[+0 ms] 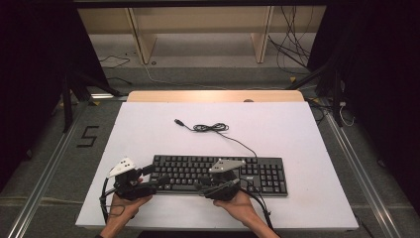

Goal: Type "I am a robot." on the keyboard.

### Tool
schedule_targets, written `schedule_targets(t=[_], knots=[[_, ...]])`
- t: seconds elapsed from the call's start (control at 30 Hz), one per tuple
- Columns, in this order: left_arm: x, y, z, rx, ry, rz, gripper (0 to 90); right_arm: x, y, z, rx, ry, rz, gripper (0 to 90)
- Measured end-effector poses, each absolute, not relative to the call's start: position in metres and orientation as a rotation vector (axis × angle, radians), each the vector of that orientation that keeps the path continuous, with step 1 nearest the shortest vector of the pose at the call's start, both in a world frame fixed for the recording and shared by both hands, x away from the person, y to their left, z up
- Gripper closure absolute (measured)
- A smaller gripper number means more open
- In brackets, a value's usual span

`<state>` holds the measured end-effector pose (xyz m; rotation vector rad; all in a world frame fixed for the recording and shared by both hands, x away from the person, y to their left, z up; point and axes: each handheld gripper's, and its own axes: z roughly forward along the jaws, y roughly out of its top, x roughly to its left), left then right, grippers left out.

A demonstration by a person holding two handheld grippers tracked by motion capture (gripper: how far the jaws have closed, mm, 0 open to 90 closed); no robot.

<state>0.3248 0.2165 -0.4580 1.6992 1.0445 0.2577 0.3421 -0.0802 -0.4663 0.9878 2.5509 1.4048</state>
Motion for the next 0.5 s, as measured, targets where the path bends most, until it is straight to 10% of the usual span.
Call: schedule_targets(t=[0.5], knots=[[0.3175, 0.2165, -0.4562, 1.688, 1.026, 0.277, 24.3, 0.3469, -0.0713, -0.4746, 0.990, 2.592, 1.341, 90.0]])
